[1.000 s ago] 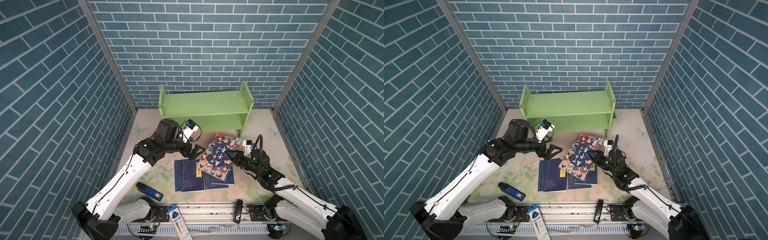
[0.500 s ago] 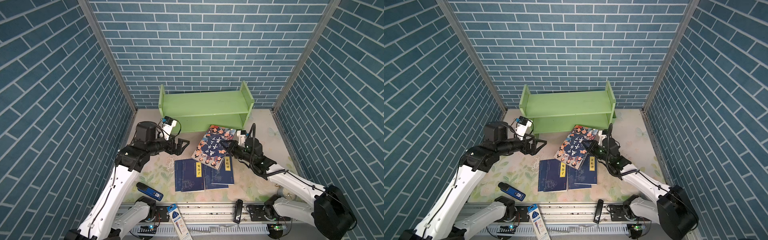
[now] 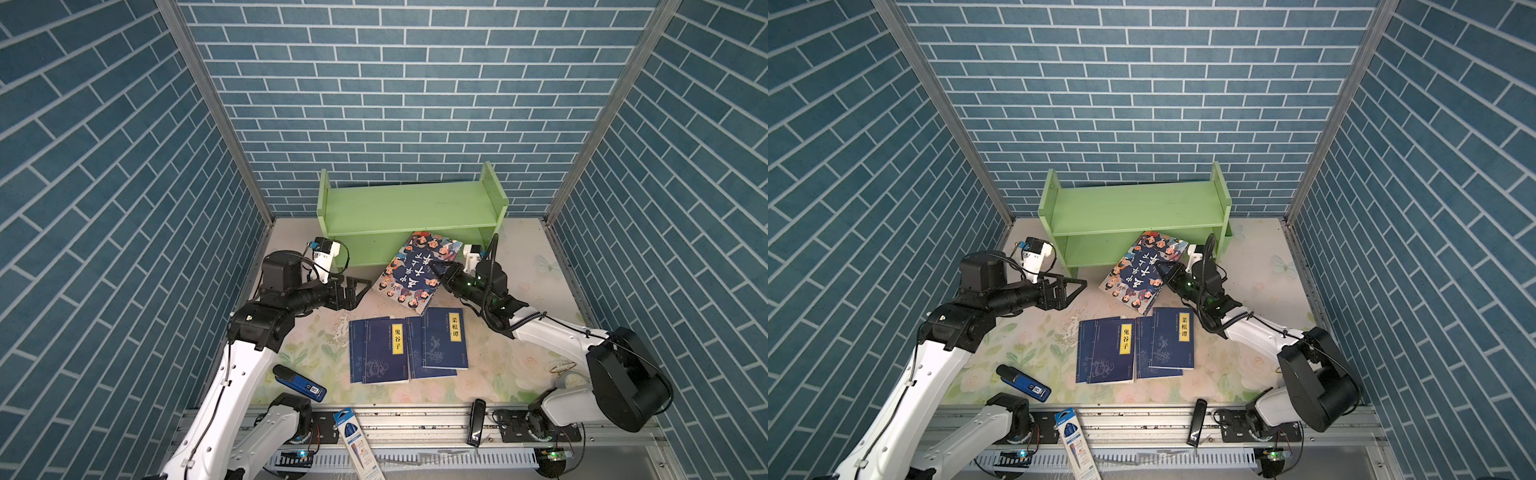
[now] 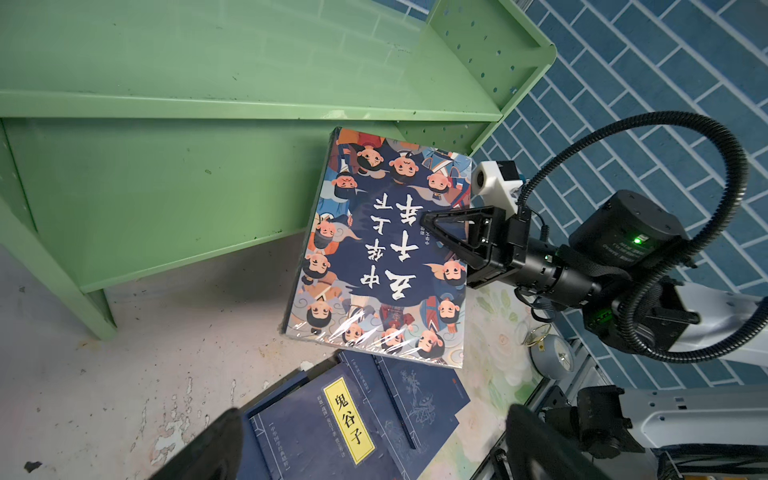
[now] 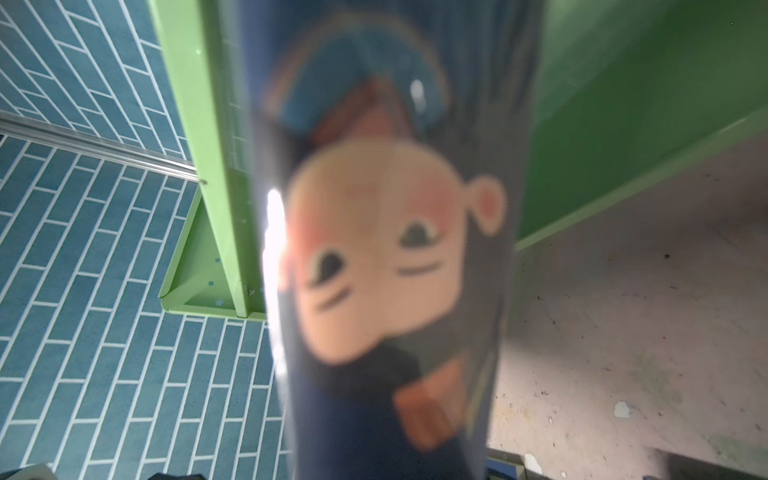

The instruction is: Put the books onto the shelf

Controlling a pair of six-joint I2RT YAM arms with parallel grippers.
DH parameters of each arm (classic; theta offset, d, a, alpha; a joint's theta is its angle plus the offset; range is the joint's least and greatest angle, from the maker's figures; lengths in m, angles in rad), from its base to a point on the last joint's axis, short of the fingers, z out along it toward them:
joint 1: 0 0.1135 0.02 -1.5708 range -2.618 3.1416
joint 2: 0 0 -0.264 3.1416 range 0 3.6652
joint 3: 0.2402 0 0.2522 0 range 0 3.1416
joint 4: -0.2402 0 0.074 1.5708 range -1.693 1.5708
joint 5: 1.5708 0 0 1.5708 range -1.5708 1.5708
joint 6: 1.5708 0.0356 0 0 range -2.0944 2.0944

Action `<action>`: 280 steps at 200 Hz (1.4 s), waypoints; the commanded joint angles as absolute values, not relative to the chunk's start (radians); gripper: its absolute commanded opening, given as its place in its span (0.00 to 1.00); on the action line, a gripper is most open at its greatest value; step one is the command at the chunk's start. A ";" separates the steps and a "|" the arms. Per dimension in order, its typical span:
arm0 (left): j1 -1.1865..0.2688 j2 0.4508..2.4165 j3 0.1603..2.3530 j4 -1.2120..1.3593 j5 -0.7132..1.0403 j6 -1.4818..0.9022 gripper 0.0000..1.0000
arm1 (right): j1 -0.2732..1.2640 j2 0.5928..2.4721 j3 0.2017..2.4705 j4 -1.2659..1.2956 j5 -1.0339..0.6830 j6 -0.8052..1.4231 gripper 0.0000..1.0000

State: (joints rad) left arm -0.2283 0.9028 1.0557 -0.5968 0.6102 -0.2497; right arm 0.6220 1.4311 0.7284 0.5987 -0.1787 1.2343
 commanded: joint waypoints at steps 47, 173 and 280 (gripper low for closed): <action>-0.209 0.877 1.007 -0.529 0.668 -0.306 1.00 | 0.629 1.528 0.801 1.058 -0.024 1.353 0.02; -0.206 0.853 0.864 -0.377 0.704 -0.485 1.00 | 0.680 1.645 0.890 1.154 0.186 1.375 0.01; -0.227 0.974 0.730 -0.049 0.688 -0.686 0.99 | 0.775 1.722 0.946 1.092 0.421 1.411 0.02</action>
State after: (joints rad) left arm -0.2153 0.9501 0.7460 -0.1707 0.6983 -0.6430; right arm 0.7517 1.7428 0.8707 0.8997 0.3164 1.3399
